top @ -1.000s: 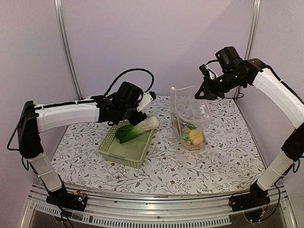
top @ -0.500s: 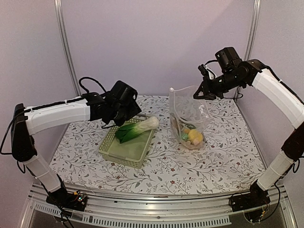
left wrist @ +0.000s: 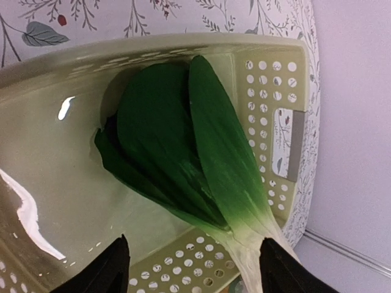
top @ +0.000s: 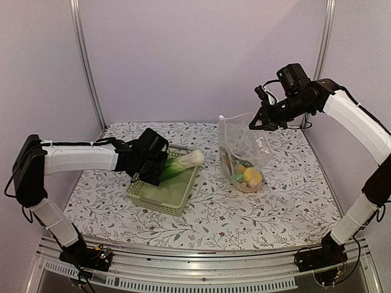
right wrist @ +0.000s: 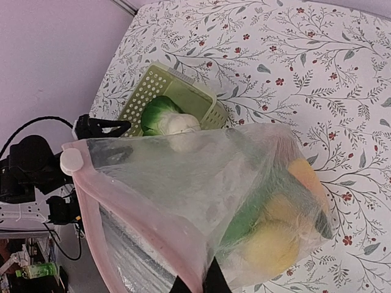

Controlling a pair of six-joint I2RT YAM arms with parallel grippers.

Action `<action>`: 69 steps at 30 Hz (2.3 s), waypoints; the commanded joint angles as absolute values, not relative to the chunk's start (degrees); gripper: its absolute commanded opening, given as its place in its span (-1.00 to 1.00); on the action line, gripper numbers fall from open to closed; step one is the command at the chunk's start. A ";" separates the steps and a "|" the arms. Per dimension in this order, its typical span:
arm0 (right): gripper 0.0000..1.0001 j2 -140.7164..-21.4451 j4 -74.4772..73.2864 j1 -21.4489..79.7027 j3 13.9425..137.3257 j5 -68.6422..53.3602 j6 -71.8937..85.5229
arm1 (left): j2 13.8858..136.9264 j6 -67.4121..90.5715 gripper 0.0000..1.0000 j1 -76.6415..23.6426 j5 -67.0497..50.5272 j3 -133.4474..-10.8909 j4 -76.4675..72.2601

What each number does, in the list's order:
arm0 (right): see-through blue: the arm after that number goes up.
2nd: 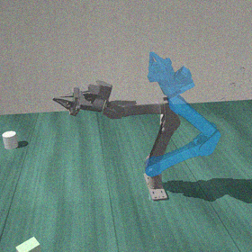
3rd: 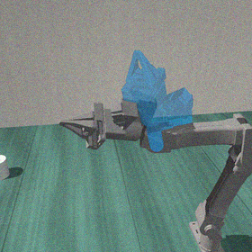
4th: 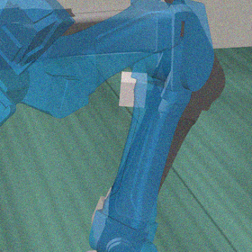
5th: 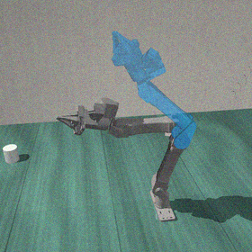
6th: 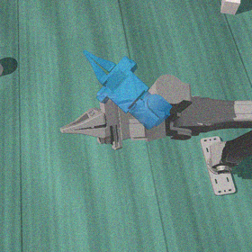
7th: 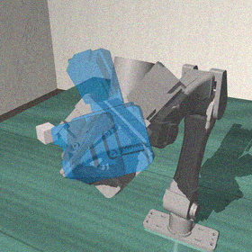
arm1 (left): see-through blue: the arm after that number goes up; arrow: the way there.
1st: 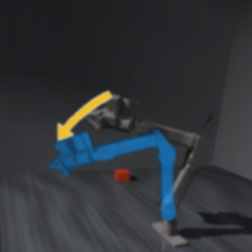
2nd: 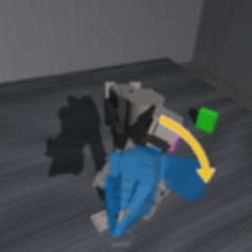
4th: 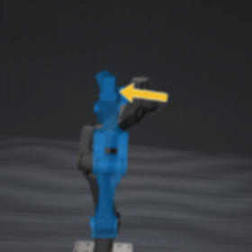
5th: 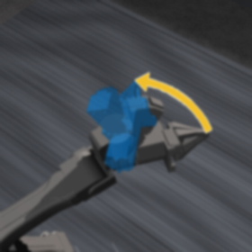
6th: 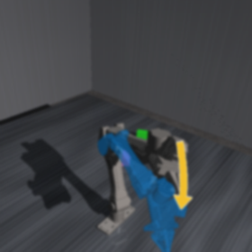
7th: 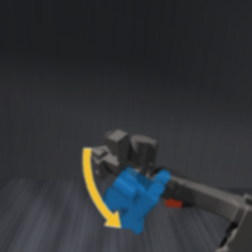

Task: Place the food in the zip-top bag and seal the zipper
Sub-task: Pick up the fake vegetable from the bin, then place the fake vegetable in the zipper food storage bag.

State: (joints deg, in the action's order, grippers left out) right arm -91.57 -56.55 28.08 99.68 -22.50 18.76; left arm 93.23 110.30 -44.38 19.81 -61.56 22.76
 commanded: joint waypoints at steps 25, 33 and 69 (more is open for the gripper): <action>-0.98 -89.27 -55.28 27.69 99.56 -22.03 20.10 | 106.32 110.32 -0.39 -33.65 11.14 -68.57 9.10; -0.98 -88.78 -55.24 27.69 99.40 -19.89 20.30 | 100.33 93.67 -0.93 -33.90 15.56 -74.83 8.14; -0.99 -95.11 -55.83 27.69 107.31 -23.63 22.37 | 100.53 -3.49 -1.00 -63.02 21.58 -100.93 -19.31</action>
State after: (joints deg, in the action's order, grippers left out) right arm -95.11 -57.71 28.05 105.06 -20.08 20.62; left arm 96.33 1.65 -62.43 22.22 -101.10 -14.85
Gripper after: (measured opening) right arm 0.008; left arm 0.049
